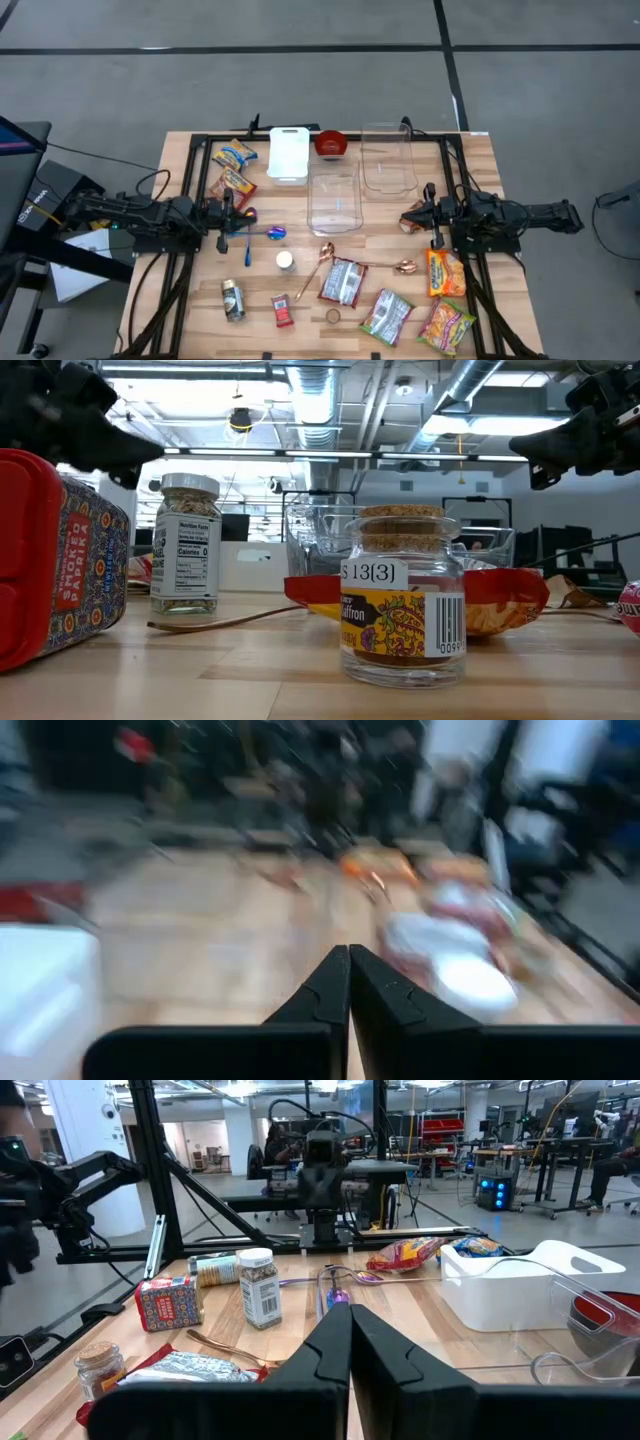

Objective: Pick & Place Food Item
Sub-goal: Put the top red noodle pack into the right transparent bin

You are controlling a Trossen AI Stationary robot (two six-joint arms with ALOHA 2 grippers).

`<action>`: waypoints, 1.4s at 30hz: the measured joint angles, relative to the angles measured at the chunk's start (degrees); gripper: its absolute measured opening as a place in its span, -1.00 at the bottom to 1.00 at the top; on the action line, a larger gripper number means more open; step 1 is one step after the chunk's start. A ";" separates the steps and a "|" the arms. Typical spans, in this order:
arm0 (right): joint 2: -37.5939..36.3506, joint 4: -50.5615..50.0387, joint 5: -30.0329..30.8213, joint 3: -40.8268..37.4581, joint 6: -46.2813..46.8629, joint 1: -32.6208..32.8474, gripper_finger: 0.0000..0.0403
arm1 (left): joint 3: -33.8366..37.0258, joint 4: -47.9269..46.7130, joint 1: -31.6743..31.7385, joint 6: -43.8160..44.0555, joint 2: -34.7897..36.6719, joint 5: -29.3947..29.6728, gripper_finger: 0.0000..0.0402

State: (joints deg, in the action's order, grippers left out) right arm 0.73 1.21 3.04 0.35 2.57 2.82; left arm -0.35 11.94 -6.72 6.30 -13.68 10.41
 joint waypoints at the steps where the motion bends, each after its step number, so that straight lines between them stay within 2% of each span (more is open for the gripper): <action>1: 0.00 0.00 -0.01 0.00 0.00 0.02 -1.00 | 0.00 3.30 0.04 3.63 -0.40 1.09 -0.98; 5: 0.00 0.00 0.01 -0.01 0.00 -0.01 -1.00 | 0.01 22.46 0.04 22.07 -2.87 5.83 -0.98; 8: 0.00 0.00 -0.02 0.01 0.01 0.02 -1.00 | 0.02 34.54 0.04 30.22 -4.62 10.52 -0.98; 12: 0.00 0.00 -0.01 0.02 0.00 -0.01 -1.00 | 0.00 49.87 0.04 29.33 -6.20 15.38 -0.99; 16: 0.00 0.00 0.00 0.00 0.01 0.00 -1.00 | 0.02 58.17 0.04 23.34 -6.29 15.84 -0.99; 21: 0.00 0.22 1.34 0.00 -0.01 -0.49 -1.00 | 0.01 62.73 0.04 17.78 -6.31 15.98 -0.99; 24: 0.02 1.08 2.84 0.01 -4.88 -1.33 -1.00 | 0.02 64.19 0.04 14.82 -6.31 15.96 -0.99; 27: 0.02 4.86 3.00 0.00 -5.56 -1.84 -1.00 | 0.01 64.84 0.04 13.42 -6.35 15.97 -0.99; 34: 0.00 32.19 2.86 -0.02 -5.57 -1.63 -1.00 | -4.76 65.03 0.04 11.18 -8.44 15.99 -0.99; 39: -0.04 50.34 4.56 2.34 -6.03 -2.38 -1.00 | -12.45 65.13 0.04 1.40 -11.96 13.72 -0.99; 42: -0.07 57.34 5.79 4.35 -5.79 -3.04 -1.00 | -16.74 65.05 0.04 -3.76 -14.14 11.07 -0.99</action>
State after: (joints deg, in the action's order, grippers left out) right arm 0.67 58.55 8.84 4.69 -3.22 -0.23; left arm -17.09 76.99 -6.68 2.54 -27.82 21.47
